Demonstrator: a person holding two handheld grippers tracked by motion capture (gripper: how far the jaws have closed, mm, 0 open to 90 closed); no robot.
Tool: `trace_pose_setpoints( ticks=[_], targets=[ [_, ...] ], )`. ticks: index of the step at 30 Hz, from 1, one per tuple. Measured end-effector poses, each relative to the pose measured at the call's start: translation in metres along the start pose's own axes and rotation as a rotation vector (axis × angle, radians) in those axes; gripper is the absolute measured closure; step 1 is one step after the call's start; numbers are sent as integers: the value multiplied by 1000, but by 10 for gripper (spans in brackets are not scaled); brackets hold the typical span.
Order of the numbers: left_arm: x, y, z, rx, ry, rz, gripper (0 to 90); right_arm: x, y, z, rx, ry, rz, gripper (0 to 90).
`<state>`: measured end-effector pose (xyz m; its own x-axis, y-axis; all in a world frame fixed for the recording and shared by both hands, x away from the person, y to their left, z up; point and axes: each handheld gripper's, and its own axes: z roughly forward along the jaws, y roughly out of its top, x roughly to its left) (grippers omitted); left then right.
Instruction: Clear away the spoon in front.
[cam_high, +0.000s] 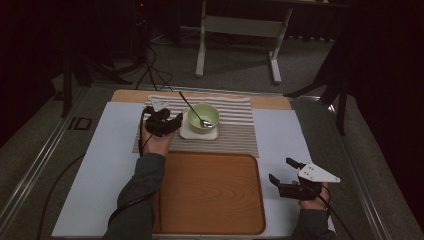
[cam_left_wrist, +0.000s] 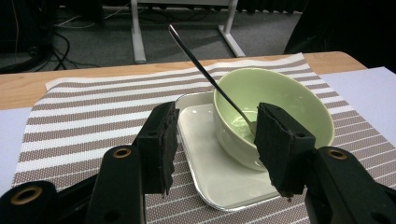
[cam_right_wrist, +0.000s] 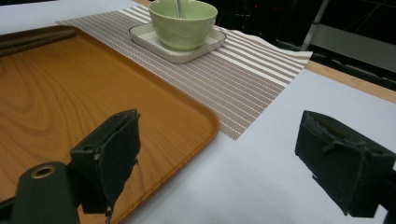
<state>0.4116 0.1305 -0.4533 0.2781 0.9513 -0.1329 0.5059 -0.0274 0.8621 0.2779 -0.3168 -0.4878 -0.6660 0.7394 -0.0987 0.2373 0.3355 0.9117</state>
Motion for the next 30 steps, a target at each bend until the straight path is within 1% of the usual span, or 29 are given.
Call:
trace_pose_setpoints(
  ticks=[9, 13, 18, 30],
  targets=[
    [3, 4, 10, 5, -1, -7, 496, 0, 0, 1, 0, 0, -2, 135],
    [3, 7, 15, 12, -2, -2, 495, 0, 0, 1, -1, 0, -3, 135],
    [3, 11, 22, 12, -7, -13, 495, -1, 0, 1, -2, 2, -2, 135],
    [5, 14, 39, 41, 1, -26, 495, -1, 0, 1, -3, 3, 3, 135]
  ],
)
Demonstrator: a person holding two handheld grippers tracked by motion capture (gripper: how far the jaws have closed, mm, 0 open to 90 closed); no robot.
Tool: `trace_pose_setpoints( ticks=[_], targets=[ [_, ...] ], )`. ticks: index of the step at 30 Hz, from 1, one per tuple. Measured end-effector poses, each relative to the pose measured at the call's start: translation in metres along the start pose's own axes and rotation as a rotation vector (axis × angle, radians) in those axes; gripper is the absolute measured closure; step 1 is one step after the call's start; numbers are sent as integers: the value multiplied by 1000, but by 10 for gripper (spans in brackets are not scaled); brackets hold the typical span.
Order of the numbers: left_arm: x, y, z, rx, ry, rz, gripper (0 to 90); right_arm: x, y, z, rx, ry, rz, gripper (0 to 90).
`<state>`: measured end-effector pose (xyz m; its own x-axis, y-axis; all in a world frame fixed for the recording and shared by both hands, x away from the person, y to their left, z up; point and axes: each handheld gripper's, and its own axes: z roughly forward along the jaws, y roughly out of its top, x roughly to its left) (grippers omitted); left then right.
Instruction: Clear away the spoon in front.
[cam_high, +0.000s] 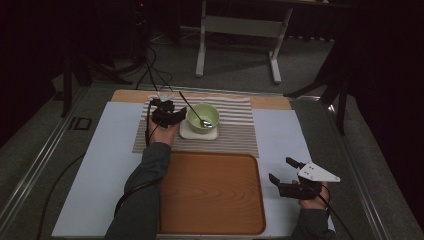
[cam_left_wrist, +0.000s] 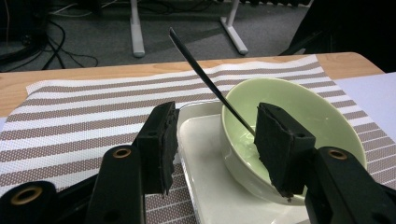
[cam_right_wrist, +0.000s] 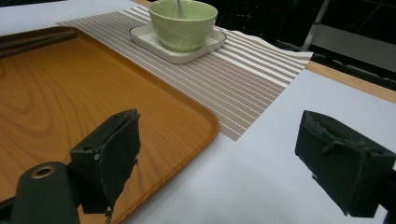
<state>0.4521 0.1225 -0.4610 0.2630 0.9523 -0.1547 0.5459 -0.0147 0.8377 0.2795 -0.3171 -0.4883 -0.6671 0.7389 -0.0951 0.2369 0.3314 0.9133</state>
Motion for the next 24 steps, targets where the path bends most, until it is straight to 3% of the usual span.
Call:
trace_pose_setpoints(
  ticks=[24],
  targets=[
    [0, 5, 32, 51, 9, -9, 488, -5, -2, 0, 0, -6, 12, 135]
  ],
)
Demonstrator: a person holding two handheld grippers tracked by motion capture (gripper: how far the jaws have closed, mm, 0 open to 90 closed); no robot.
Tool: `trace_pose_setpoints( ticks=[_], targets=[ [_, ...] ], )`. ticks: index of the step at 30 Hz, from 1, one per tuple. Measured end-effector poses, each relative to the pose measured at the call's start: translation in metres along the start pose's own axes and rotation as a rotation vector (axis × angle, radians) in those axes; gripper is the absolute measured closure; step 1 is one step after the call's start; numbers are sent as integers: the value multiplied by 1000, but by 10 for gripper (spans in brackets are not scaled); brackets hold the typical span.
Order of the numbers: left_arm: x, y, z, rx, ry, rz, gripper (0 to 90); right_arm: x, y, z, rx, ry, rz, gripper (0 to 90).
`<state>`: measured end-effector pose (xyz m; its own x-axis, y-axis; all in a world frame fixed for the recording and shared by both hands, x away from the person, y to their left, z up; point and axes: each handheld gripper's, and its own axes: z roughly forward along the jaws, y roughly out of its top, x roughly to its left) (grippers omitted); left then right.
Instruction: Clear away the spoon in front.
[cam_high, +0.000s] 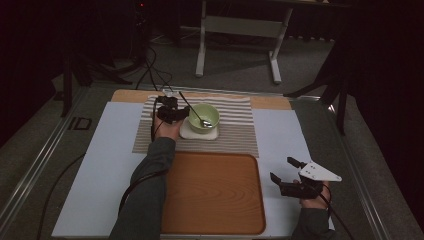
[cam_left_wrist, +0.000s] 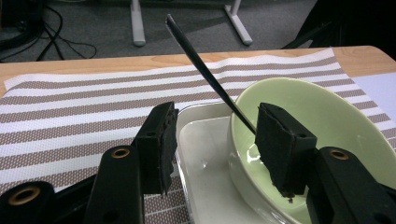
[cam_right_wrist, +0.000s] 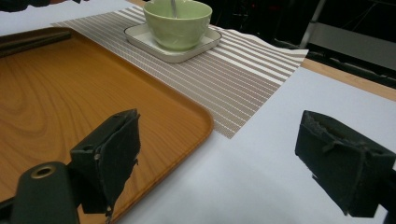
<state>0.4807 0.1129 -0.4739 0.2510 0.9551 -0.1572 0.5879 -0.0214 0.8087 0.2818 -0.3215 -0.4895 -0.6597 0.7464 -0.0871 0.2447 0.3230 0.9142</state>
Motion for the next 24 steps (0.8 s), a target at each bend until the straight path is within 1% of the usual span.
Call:
trace_pose_setpoints(
  ticks=[2, 4, 5, 9, 10, 11, 13, 16, 19, 22, 24],
  targets=[
    [-1, 1, 3, 6, -1, 6, 488, 0, 0, 1, 0, 1, -1, 135],
    [-1, 1, 5, 5, 0, 3, 488, 1, 0, 1, 1, 4, 0, 135],
    [-1, 2, 10, 14, 0, -3, 488, 1, 0, 2, 0, 6, 1, 135],
    [-1, 2, 18, 32, 8, -11, 489, 1, 0, 2, 0, 7, 4, 135],
    [-1, 2, 18, 32, 8, -11, 489, 1, 0, 2, 0, 7, 4, 135],
    [-1, 3, 22, 31, 8, -19, 489, 0, 0, 2, -1, 7, 6, 135],
    [0, 3, 24, 33, 9, -28, 489, -1, 0, 2, -4, 6, 8, 135],
    [2, 4, 28, 34, 5, -54, 489, 0, 0, 3, -2, 10, 8, 135],
    [3, 6, 31, 38, 11, -56, 493, 1, 0, 4, -2, 15, 5, 135],
    [5, 9, 32, 30, 12, -68, 499, 0, 0, 4, -4, 14, 5, 135],
    [5, 11, 33, 30, 16, -66, 513, 0, 0, 4, -5, 12, 7, 135]
  ],
)
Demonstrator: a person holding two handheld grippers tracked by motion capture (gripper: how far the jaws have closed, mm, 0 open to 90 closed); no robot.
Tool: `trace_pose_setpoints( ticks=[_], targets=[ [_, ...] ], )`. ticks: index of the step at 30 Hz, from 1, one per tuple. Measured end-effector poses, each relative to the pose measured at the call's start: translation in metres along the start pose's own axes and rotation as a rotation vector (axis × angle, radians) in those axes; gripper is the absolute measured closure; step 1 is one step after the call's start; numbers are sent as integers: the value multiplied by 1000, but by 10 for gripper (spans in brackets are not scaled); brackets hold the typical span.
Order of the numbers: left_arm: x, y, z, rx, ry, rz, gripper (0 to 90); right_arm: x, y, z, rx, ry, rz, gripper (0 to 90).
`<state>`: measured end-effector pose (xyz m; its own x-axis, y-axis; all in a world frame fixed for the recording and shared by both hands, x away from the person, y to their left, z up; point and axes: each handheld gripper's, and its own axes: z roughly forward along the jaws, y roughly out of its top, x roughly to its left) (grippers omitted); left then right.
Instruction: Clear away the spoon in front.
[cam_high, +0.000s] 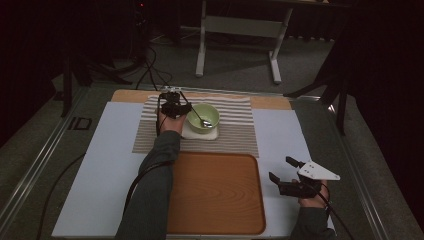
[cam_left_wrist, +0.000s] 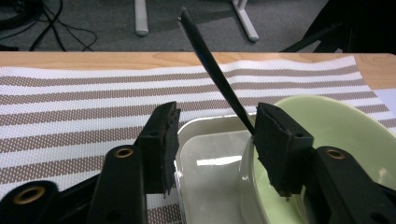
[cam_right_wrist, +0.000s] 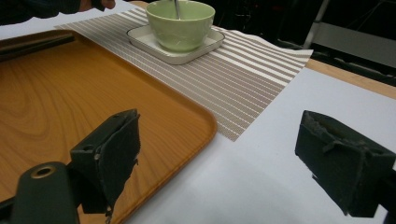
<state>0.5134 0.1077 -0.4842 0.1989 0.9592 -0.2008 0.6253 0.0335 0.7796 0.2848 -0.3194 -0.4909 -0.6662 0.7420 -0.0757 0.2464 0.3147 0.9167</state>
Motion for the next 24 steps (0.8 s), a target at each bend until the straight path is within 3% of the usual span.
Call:
trace_pose_setpoints(
  ticks=[6, 11, 18, 24],
  targets=[
    [-6, 5, 3, -5, -34, 22, 514, 0, 0, 0, 3, -2, -2, 135],
    [-9, 6, 12, 17, -19, 18, 547, 0, 0, -1, 3, -4, 2, 135],
    [-18, 5, 9, 14, 0, 66, 696, -1, -1, -1, 2, -7, 4, 135],
    [-16, 3, -3, -24, -21, 58, 767, 0, 0, -2, 0, -7, 3, 135]
  ],
)
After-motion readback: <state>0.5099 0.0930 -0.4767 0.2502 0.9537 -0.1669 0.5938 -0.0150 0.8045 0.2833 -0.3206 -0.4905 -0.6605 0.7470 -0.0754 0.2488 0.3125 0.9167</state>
